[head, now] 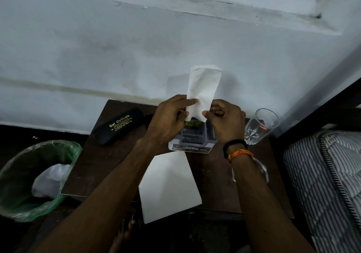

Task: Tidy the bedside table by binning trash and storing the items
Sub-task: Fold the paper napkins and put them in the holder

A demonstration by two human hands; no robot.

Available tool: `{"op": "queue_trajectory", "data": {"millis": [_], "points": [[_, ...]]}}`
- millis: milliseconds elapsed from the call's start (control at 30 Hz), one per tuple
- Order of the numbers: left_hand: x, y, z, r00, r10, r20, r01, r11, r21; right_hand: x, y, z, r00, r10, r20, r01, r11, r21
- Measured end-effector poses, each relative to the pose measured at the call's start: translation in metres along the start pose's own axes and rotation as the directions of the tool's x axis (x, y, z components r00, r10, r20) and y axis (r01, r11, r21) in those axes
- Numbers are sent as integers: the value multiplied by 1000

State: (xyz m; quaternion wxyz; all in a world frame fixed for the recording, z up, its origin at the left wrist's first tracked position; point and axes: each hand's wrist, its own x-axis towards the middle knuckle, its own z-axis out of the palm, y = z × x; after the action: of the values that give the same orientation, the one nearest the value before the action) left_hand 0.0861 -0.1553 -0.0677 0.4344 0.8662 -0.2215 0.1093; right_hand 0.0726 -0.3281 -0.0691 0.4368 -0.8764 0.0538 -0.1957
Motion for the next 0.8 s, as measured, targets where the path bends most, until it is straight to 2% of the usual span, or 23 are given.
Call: {"op": "queue_trajectory", "data": {"millis": [233,600,800], "points": [[2,-3,4,1000,-12,19,11,997,82,-1,8,10,999,37,-3,-37,999,-22],[4,4,6,1000,-27,6,27,995,94,-4,5,13,996,7,-84,-19,991,-135],[6,0,3,997,-42,72,27,981,191,-4,5,11,991,78,-110,-87,993,-85]]}}
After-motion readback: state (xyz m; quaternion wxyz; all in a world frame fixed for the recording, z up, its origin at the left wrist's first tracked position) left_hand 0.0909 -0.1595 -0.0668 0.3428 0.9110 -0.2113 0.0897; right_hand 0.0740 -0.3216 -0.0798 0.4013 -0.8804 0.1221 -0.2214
